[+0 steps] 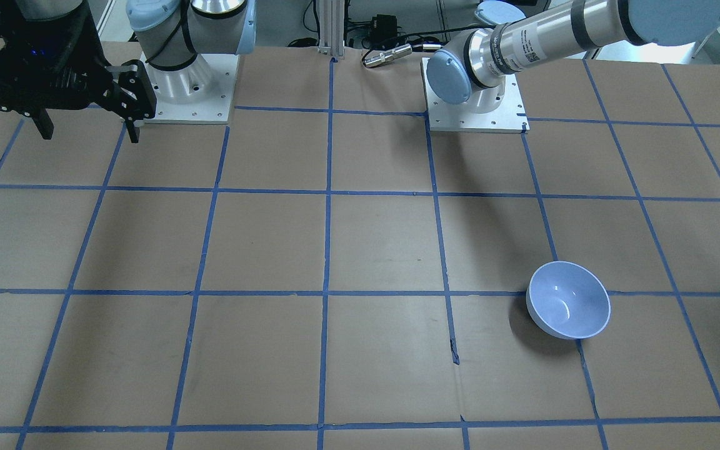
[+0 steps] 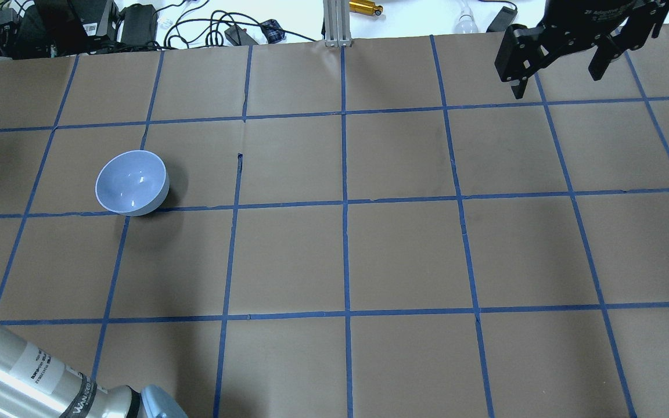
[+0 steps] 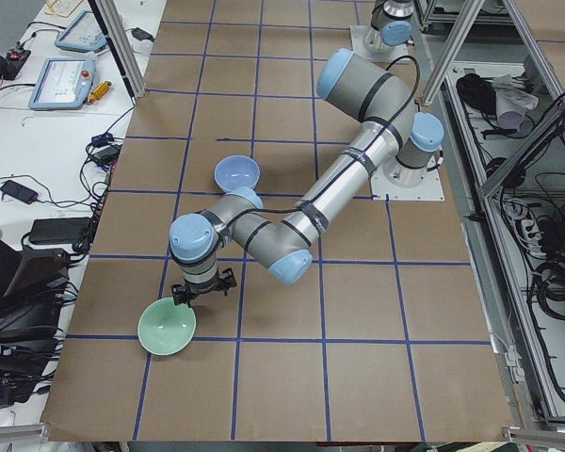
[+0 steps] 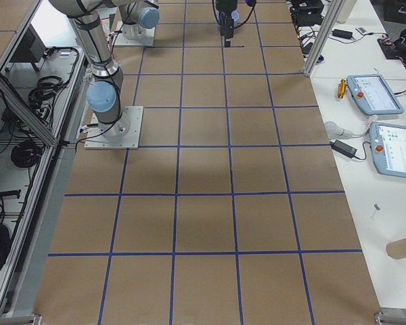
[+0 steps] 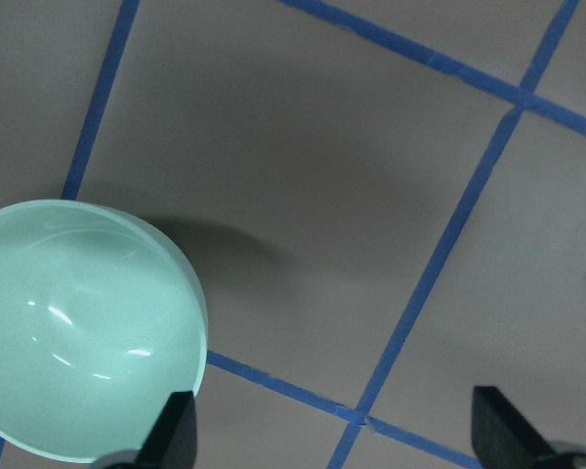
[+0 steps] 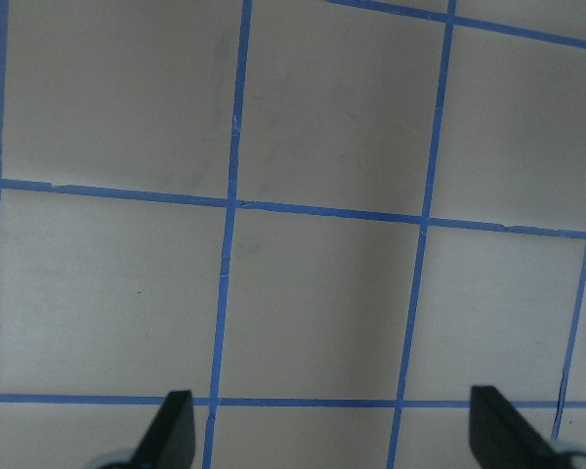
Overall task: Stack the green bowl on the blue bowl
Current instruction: 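Swing the left arm toward the pale green bowl at the table edge, then close the left gripper on the rim of the pale green bowl, then lift the pale green bowl and carry it over the light blue bowl, then lower the pale green bowl into the light blue bowl, then open the left gripper and raise it away from the stacked bowls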
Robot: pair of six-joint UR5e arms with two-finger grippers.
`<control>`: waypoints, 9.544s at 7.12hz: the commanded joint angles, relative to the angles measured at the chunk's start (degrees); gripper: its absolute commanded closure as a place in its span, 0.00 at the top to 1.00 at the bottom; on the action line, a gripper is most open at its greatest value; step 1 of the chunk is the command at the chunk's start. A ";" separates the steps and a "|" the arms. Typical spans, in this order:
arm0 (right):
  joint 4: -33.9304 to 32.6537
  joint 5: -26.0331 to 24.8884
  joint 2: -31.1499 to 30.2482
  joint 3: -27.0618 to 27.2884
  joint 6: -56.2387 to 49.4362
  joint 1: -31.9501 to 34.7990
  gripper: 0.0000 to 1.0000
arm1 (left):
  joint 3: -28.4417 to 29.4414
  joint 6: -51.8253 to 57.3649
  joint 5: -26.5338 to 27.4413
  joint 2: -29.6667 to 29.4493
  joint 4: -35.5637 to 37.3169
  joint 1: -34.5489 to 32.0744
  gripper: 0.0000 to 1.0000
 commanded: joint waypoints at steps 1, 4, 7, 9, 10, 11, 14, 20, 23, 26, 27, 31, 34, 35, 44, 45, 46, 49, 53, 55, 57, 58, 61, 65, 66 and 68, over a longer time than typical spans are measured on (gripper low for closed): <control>0.00 0.00 0.00 0.00 0.00 0.00 1.00 | 1.78 1.58 -2.67 -2.98 1.47 0.05 1.00; 0.00 0.00 0.00 0.00 0.00 -0.09 1.00 | 7.47 3.16 -2.33 -7.72 1.82 0.05 1.00; 0.00 0.00 0.00 0.00 0.00 0.00 1.00 | 9.08 3.61 -2.77 -10.89 1.74 0.05 1.00; 0.00 0.00 0.00 0.00 0.00 -0.09 1.00 | 9.08 3.61 -2.33 -11.25 1.74 0.05 1.00; 0.00 0.00 0.00 0.00 0.00 0.00 1.00 | 9.17 3.44 -2.33 -11.86 1.74 0.05 1.00; 0.00 0.00 0.00 0.00 0.00 0.00 1.00 | 9.17 3.35 -1.89 -12.47 1.82 0.05 0.98; 0.00 0.00 0.00 0.00 0.00 0.00 1.00 | 12.15 3.35 -1.45 -14.76 1.82 0.05 0.98; 0.00 0.00 0.00 0.00 0.00 0.00 1.00 | 12.33 4.05 -1.62 -14.59 1.56 0.05 0.00; 0.00 0.00 0.00 0.00 0.00 -0.09 1.00 | 12.33 4.05 -1.97 -14.50 1.39 0.05 0.00; 0.00 0.00 0.00 0.00 0.00 0.00 1.00 | 12.25 4.05 -2.33 -14.42 1.21 0.05 0.00; 0.00 0.00 0.00 0.00 0.00 0.00 1.00 | 12.25 4.05 -2.33 -13.81 0.95 0.05 0.00; 0.00 0.00 0.00 0.00 0.00 0.00 1.00 | 9.54 -3.21 -2.06 -4.95 -10.62 -2.05 0.00; 0.00 0.00 0.00 0.00 0.00 0.00 1.00 | 2.61 -17.86 -2.15 3.14 -13.12 -7.93 0.00; 0.00 0.00 0.00 0.00 0.00 0.00 1.00 | 0.05 -24.80 -2.33 5.51 -13.03 -10.21 0.00; 0.00 0.00 0.00 0.00 0.00 0.00 1.00 | -32.70 -65.88 -1.19 26.25 1.52 -31.22 0.00; 0.00 0.00 0.00 0.00 0.00 0.00 1.00 | -38.41 -68.87 1.69 28.28 6.96 -31.76 0.00; 0.00 0.00 0.00 0.00 0.00 0.00 1.00 | -44.12 -69.16 2.76 29.87 13.54 -32.89 0.00; 0.00 0.00 0.00 0.00 0.00 -0.09 1.00 | -51.56 -69.78 2.68 30.94 20.55 -33.87 0.00; 0.00 0.00 0.00 0.00 0.00 0.00 1.00 | -51.48 -70.22 2.34 30.32 19.84 -34.14 0.99; 0.00 0.00 0.00 0.00 0.00 0.00 1.00 | -50.17 -71.61 2.42 31.02 17.31 -34.66 1.00; 0.00 0.00 0.00 0.00 0.00 0.00 1.00 | -42.82 -81.04 2.33 32.69 8.04 -37.90 1.00; 0.00 0.00 0.00 0.00 0.00 0.00 1.00 | -38.60 -87.12 2.33 33.57 2.06 -39.31 1.00; 0.00 0.00 0.00 0.00 0.00 0.00 1.00 | -26.99 -108.55 2.25 36.73 -19.38 -42.82 1.00; 0.00 0.00 0.00 0.00 0.00 -0.09 1.00 | -23.44 -120.68 1.54 38.76 -23.66 -51.54 1.00; 0.00 0.00 0.00 0.00 0.00 -0.09 1.00 | -23.70 -120.67 1.98 39.80 -24.19 -51.54 1.00; 0.00 0.00 0.00 0.00 0.00 0.00 1.00 | -24.49 -120.32 1.19 41.31 -24.54 -51.11 1.00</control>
